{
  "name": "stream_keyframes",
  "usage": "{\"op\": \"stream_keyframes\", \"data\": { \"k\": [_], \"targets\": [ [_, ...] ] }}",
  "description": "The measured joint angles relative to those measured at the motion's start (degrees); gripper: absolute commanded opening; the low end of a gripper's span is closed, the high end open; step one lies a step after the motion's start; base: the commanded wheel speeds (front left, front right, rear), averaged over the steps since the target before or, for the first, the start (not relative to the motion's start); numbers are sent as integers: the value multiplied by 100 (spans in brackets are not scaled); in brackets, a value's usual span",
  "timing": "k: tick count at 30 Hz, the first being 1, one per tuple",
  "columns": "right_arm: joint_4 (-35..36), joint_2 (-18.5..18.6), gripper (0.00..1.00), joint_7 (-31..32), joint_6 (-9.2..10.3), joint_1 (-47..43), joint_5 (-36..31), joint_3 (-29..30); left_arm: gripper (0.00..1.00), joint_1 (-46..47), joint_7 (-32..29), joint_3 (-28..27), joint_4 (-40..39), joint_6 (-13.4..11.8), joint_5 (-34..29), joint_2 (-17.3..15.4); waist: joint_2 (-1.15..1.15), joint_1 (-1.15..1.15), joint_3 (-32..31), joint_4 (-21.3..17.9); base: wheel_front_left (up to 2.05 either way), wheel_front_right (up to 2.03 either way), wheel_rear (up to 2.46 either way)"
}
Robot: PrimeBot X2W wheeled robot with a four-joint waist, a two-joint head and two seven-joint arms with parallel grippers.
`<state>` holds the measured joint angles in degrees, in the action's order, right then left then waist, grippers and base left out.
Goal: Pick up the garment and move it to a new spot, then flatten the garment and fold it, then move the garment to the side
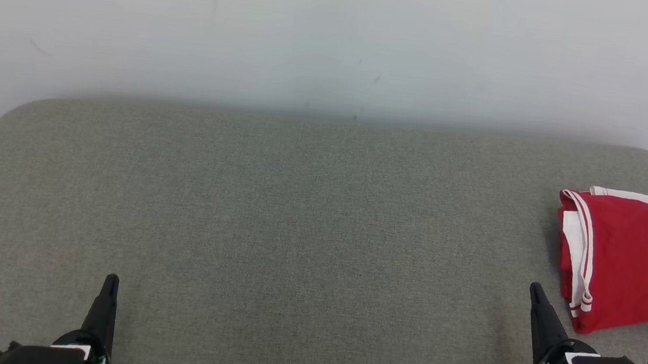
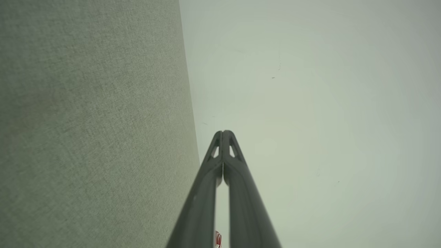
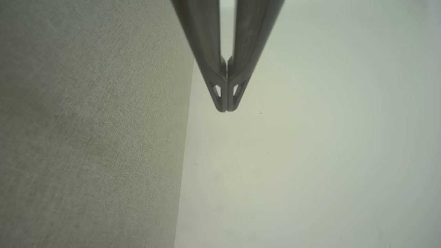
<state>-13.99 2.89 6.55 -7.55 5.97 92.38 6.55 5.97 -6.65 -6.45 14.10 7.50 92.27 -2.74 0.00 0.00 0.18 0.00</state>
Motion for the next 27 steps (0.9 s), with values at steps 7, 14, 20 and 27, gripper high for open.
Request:
{"op": "stream_keyframes", "data": {
  "k": [7, 14, 20, 27],
  "targets": [
    [0, 0, 0, 0, 0, 1, 0, 1, 0, 1, 0, -1, 0, 0, 0, 0, 0, 0, 0, 0, 0, 0, 0],
    [0, 0, 0, 0, 0, 1, 0, 1, 0, 1, 0, 0, 0, 0, 1, 0, 0, 0, 0, 0, 0, 0, 0],
    [0, 0, 0, 0, 0, 1, 0, 1, 0, 1, 0, -1, 0, 0, 1, 0, 0, 0, 0, 0, 0, 0, 0],
    [0, 0, 0, 0, 0, 1, 0, 1, 0, 1, 0, -1, -1, 0, 1, -1, 0, 0, 0, 0, 0, 0, 0]
  ]
}}
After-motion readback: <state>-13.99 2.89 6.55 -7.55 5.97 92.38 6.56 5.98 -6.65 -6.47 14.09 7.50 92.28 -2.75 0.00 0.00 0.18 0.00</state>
